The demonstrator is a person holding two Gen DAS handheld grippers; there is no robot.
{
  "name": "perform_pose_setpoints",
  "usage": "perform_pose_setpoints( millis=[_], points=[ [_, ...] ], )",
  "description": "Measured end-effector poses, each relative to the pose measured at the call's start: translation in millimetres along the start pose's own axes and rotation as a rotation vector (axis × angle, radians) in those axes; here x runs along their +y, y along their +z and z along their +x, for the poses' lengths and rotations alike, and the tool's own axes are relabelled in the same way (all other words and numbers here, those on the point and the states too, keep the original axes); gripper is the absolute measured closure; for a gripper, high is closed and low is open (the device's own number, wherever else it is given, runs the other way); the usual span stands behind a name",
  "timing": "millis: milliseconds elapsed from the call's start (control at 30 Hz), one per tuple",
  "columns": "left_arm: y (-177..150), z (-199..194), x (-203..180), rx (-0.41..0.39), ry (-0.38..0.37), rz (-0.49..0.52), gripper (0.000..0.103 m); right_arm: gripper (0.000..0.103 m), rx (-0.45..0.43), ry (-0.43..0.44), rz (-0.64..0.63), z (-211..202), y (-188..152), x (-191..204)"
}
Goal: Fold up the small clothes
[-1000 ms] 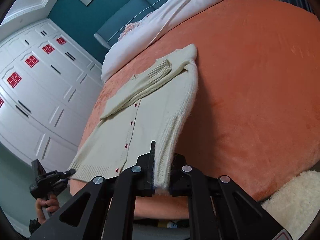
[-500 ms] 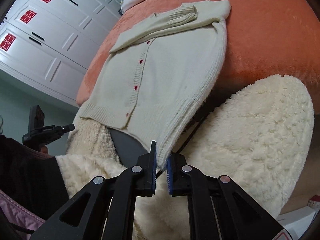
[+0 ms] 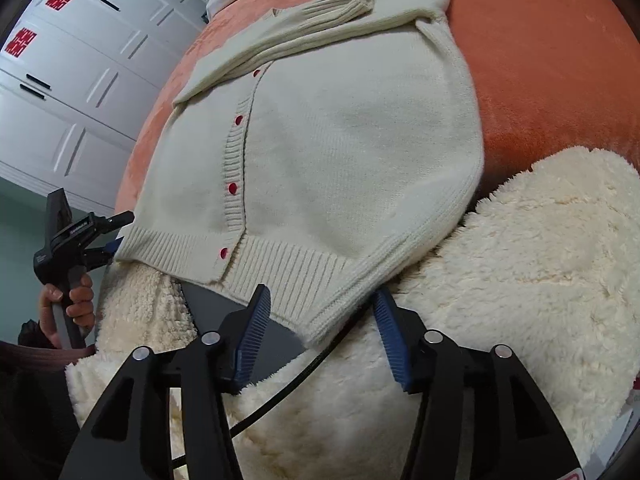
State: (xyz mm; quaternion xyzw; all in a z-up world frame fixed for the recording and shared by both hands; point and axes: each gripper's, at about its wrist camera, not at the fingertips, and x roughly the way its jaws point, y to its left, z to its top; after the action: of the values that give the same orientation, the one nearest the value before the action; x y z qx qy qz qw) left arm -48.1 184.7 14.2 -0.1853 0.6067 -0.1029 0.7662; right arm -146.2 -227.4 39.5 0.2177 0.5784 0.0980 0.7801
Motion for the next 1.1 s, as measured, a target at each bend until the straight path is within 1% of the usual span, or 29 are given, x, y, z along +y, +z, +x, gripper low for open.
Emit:
perform_pose_setpoints(
  millis=[33,67,100,133,167,200,267,333,400,500,533,567,633,700,767,800,833,900,933,967,1000,1033,1067,1100],
  points=[
    [2,5,0,0.012,-0.012,0.001,0.063,0.045,-0.001,0.003,0.001,2,2,1],
    [1,8,1,0.033,-0.023,0.0,0.094,0.045,-0.003,0.001,-0.002,4,4,3],
    [1,9,1,0.051,-0.042,-0.008,0.094,0.062,-0.001,0.001,-0.008,7,5,4],
    [0,3,2,0.041,-0.054,-0.025,0.094,0.085,0.002,0.009,-0.016,8,6,5],
    [-2,-4,1,0.031,-0.066,-0.029,0.094,0.094,0.012,0.037,-0.018,11,7,5],
    [-5,-14,0,0.022,-0.075,-0.018,0.095,0.094,0.007,0.051,-0.007,9,7,3],
    [-15,-41,-4,-0.013,-0.079,0.012,0.095,0.094,-0.063,0.067,-0.028,-11,5,4],
    [-27,-65,-6,-0.024,-0.097,0.003,0.095,0.095,-0.099,0.039,-0.044,-35,1,1],
    [-40,-82,-4,-0.012,-0.124,-0.025,0.095,0.095,-0.115,0.011,-0.022,-58,-7,-12],
    [-64,-93,-8,0.029,-0.169,-0.05,0.096,0.095,-0.108,-0.038,0.022,-88,-24,-35],
    [-70,-95,-11,0.039,-0.171,-0.052,0.096,0.095,-0.101,-0.042,0.028,-94,-28,-39],
    [-74,-97,-16,0.044,-0.163,-0.04,0.095,0.095,-0.101,-0.027,0.044,-101,-31,-42],
    [-67,-103,-24,0.009,-0.157,-0.017,0.095,0.095,-0.128,0.01,0.053,-112,-30,-40],
    [-43,-111,-30,-0.052,-0.193,-0.037,0.095,0.095,-0.174,0.045,0.036,-118,-17,-31],
    [-7,-117,-36,-0.119,-0.245,-0.045,0.095,0.095,-0.221,0.082,0.003,-121,6,-22],
    [15,-120,-40,-0.163,-0.254,-0.038,0.095,0.095,-0.254,0.097,-0.025,-122,20,-16],
    [35,-119,-47,-0.194,-0.264,-0.024,0.095,0.095,-0.31,0.109,-0.062,-124,44,-9],
    [83,-111,-60,-0.27,-0.233,-0.003,0.095,0.095,-0.425,0.14,-0.079,-126,88,-8],
    [106,-100,-70,-0.294,-0.223,0.01,0.094,0.095,-0.472,0.16,-0.069,-125,112,-10],
    [130,-86,-75,-0.316,-0.19,0.028,0.092,0.095,-0.506,0.172,-0.054,-121,137,-15],
    [153,-66,-78,-0.323,-0.14,0.036,0.091,0.093,-0.538,0.177,-0.031,-110,167,-24],
    [172,-45,-76,-0.3,-0.111,0.015,0.088,0.089,-0.568,0.16,-0.006,-98,188,-31],
    [188,-19,-71,-0.254,-0.094,-0.025,0.086,0.082,-0.589,0.125,0.036,-83,209,-40],
    [198,2,-65,-0.209,-0.059,-0.076,0.086,0.078,-0.593,0.086,0.1,-67,226,-51]
  ],
)
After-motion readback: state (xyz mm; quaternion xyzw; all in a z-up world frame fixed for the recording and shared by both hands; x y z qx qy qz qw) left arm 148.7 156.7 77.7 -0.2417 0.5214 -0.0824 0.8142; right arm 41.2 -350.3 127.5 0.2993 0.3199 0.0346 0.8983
